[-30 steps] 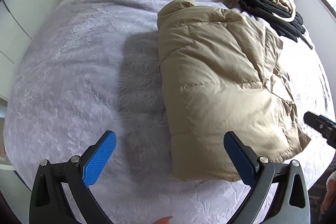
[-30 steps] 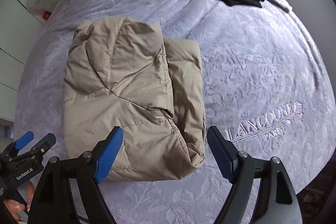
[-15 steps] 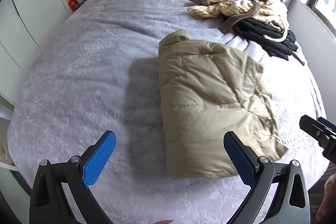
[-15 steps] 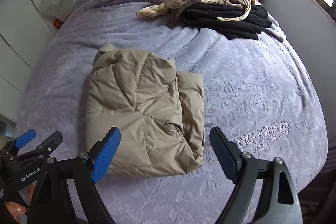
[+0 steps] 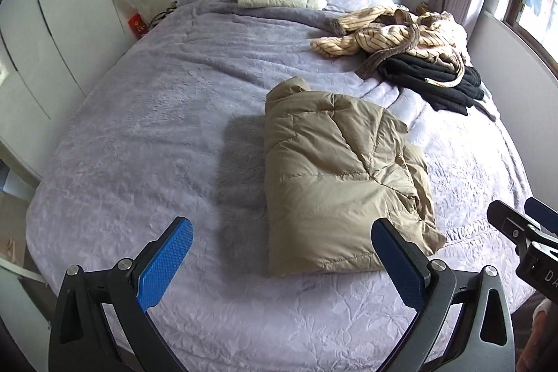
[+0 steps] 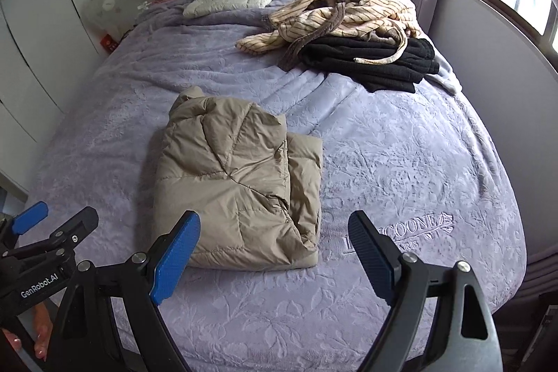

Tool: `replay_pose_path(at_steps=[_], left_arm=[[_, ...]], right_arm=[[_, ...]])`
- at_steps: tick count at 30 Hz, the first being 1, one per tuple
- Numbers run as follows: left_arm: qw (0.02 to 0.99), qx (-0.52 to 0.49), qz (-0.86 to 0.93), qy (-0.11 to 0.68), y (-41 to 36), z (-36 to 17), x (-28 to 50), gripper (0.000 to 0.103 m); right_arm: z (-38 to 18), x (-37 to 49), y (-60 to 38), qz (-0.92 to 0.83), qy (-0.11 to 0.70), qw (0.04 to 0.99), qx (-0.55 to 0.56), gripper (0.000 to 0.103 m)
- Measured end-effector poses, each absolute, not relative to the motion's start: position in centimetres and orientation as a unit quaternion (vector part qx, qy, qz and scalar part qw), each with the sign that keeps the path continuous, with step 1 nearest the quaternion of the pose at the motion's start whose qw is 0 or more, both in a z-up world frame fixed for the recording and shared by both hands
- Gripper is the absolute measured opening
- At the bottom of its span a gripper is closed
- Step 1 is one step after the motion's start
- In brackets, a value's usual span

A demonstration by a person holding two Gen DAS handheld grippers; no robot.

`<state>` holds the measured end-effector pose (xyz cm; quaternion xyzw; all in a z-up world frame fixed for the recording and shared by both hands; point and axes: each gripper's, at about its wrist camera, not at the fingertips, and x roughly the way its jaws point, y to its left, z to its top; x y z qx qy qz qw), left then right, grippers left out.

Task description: Fold large clothes

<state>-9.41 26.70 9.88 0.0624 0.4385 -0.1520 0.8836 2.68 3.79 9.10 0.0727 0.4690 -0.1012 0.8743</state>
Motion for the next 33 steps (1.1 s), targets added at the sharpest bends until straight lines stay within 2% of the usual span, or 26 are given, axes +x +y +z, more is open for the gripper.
replay_pose_path(at_steps=[33], left_arm=[[0.89,0.061,-0.15,0.425,27.6,11.2,-13.2,0.103]], right_arm=[[10.5,0.0,4.8,-0.115,0.455,0.88,0.075,0.089]])
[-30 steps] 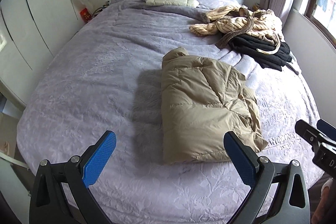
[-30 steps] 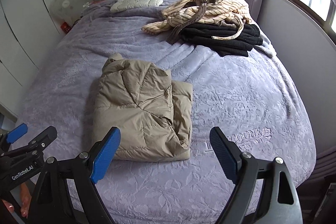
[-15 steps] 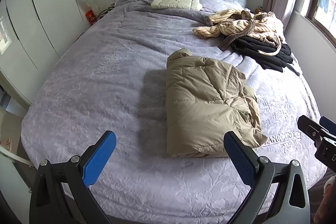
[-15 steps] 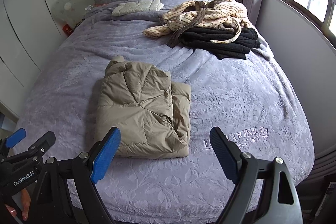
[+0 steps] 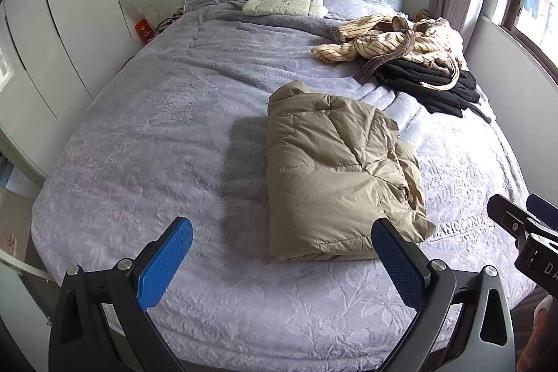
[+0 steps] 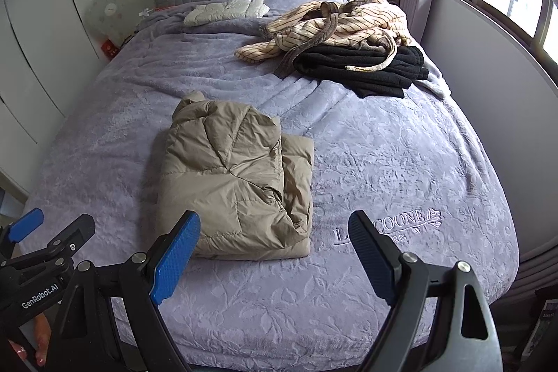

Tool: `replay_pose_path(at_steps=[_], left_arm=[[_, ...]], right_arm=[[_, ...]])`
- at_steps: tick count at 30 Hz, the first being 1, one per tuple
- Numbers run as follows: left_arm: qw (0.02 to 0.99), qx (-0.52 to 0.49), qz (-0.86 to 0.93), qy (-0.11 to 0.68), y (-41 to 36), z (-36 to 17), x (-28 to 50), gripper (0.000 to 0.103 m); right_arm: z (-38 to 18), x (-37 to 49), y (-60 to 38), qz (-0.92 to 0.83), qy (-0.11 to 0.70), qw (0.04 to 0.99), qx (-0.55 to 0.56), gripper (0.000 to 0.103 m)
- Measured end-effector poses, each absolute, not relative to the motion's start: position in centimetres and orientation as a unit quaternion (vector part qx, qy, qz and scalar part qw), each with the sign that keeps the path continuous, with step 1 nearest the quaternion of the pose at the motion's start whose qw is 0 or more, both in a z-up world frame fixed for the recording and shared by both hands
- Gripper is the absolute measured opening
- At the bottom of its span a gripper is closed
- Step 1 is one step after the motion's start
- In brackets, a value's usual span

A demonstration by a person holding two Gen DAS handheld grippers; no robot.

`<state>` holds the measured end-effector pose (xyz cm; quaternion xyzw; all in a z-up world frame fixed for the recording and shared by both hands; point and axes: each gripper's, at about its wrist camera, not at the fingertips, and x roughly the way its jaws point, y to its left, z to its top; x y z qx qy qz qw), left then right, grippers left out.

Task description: Fold large clothes

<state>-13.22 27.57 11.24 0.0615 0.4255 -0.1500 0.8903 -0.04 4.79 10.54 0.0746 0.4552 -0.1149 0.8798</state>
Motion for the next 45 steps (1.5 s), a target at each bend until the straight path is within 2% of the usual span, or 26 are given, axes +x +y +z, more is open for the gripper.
replay_pose_path(at_steps=[45], left_arm=[[0.887,0.063,-0.147,0.433,26.3,11.2,-13.4,0.103]], right_arm=[[10.6,-0.1,4.0,-0.116,0.457,0.878,0.08,0.089]])
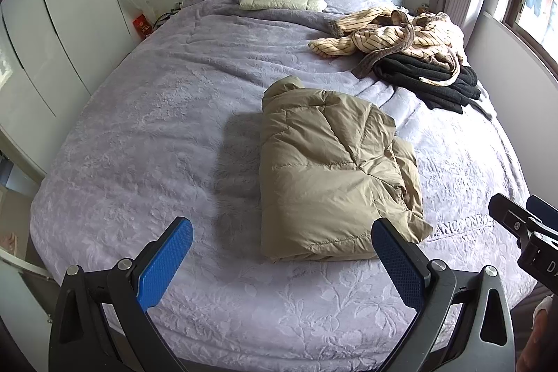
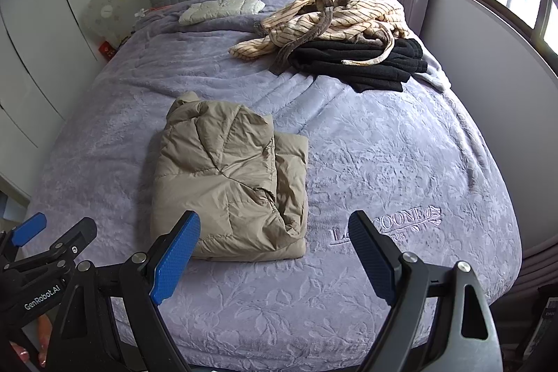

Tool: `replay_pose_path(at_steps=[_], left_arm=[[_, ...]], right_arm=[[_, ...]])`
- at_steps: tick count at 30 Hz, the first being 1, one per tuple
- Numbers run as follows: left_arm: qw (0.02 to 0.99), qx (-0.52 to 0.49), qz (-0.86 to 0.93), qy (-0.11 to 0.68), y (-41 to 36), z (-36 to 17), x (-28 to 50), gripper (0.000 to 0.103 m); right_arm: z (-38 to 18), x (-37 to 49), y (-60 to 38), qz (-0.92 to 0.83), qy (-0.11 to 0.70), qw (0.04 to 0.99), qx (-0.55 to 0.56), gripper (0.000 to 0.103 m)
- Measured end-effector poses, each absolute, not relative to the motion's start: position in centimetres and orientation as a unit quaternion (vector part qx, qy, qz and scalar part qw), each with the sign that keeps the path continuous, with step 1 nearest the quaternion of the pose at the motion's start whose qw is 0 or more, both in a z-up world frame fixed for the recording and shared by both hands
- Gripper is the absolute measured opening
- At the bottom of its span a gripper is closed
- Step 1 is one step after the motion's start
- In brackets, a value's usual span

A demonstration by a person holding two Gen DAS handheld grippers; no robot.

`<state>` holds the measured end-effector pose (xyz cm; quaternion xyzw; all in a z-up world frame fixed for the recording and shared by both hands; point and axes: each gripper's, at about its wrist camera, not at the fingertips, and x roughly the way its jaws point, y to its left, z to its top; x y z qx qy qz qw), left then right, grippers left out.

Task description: Fold large clothes

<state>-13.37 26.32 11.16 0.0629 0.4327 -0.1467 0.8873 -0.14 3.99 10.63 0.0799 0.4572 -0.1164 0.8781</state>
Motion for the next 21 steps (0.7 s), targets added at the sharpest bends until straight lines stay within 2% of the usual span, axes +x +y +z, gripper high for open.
replay_pose_path(at_steps=[21], left_arm=[[0.886,0.064,-0.148,0.434,25.97,10.78,-13.26,0.103]], right_arm=[[10.65,-0.01,4.1,-0.117,0.459,0.877,0.08,0.089]])
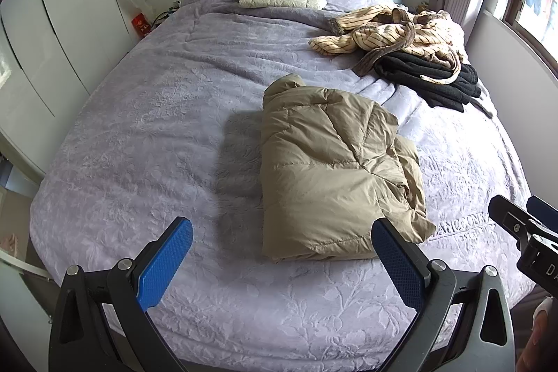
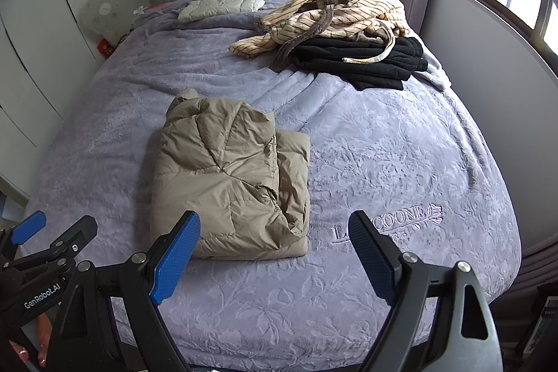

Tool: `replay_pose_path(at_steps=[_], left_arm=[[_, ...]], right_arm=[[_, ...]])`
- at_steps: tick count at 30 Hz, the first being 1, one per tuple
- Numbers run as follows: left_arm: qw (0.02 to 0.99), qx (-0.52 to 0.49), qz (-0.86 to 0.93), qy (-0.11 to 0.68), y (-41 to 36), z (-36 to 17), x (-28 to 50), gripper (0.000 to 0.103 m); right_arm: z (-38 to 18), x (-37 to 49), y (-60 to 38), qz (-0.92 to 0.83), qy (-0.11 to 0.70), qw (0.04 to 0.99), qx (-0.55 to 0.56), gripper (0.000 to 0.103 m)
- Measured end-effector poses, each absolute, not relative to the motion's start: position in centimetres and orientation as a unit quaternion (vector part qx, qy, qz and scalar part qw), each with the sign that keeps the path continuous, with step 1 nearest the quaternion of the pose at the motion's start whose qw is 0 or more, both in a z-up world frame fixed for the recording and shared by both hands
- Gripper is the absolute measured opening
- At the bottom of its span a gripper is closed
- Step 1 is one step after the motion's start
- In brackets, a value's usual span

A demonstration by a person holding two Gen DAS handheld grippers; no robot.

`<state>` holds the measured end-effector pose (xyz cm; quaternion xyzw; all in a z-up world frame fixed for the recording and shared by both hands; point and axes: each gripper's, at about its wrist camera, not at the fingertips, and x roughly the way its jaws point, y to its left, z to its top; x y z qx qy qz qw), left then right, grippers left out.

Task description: Fold large clothes

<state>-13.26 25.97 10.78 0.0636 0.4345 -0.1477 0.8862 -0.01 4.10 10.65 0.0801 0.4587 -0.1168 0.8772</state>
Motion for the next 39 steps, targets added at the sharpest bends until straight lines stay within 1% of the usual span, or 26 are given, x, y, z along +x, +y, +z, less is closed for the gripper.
replay_pose_path(at_steps=[39], left_arm=[[0.886,0.062,-0.146,0.436,26.17,10.97,-13.21,0.103]], right_arm=[[10.85,-0.11,4.33,-0.115,0.459,0.877,0.079,0.089]])
